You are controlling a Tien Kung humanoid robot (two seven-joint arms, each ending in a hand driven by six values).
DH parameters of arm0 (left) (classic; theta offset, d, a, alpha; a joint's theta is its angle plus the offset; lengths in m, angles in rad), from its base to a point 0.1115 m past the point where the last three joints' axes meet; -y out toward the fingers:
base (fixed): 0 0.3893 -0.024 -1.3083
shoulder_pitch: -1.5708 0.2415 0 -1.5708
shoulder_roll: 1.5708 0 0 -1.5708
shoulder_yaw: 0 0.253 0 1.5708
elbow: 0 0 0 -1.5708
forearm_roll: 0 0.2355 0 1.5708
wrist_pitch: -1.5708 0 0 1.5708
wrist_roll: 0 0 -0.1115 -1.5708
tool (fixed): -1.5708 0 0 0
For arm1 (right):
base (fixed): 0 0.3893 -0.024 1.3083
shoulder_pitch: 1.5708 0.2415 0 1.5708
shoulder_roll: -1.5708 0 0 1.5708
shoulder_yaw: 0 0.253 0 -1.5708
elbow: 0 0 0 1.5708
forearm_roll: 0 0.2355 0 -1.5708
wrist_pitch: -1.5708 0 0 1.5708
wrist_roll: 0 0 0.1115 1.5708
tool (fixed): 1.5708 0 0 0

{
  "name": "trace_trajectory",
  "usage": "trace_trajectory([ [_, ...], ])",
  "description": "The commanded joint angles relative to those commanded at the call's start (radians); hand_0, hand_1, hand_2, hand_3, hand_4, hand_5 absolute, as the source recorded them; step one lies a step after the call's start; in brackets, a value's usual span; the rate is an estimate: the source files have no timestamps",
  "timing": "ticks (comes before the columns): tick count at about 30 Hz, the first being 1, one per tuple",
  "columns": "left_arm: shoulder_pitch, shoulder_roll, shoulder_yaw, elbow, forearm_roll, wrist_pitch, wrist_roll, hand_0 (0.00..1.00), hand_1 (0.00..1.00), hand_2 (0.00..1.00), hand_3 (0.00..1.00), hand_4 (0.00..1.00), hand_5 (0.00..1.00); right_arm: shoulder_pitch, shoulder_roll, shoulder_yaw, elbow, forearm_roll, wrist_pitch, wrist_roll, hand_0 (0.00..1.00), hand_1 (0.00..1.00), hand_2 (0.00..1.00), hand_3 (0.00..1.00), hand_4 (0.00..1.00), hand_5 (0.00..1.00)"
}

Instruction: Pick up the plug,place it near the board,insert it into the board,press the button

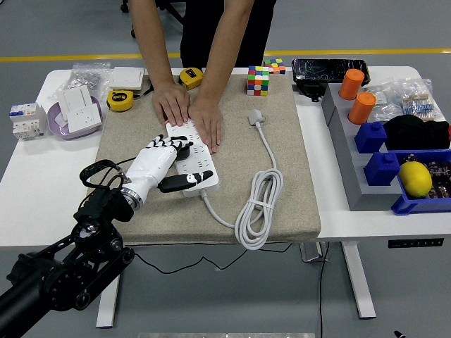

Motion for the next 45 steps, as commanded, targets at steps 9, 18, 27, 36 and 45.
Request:
trace_trajectory([
  [9,-0.002,0.003,-0.004,-0.004,0.005,0.001,-0.002,0.998,0.981,0.894,0.883,0.998,0.998,-0.002,0.001,-0.003,0.000,0.001,0.000,0.000,0.822,0.733,0.741,0.775,0.998,0.924],
  [18,-0.001,0.014,-0.003,-0.073,0.005,0.009,-0.007,0.998,0.980,0.891,0.880,0.998,0.998,-0.002,0.000,0.000,0.000,-0.001,0.000,-0.001,0.822,0.733,0.741,0.775,0.998,0.922],
  [27,0.049,0.019,0.000,-0.295,-0.007,0.001,0.025,0.998,0.956,0.881,0.856,0.998,0.998,-0.001,-0.001,-0.001,0.000,0.000,0.000,0.000,0.823,0.733,0.741,0.775,0.998,0.923],
  [36,0.092,0.018,0.022,-0.383,0.064,-0.127,0.205,0.606,0.618,0.610,0.821,0.906,0.635,-0.002,-0.001,0.003,0.000,-0.002,0.000,-0.001,0.824,0.733,0.741,0.775,0.998,0.923],
  [45,0.083,0.020,0.022,-0.360,0.056,-0.225,0.278,0.169,0.048,0.146,0.833,0.554,0.214,0.003,0.000,-0.002,0.000,0.005,-0.001,0.001,0.821,0.733,0.740,0.775,0.998,0.923],
])
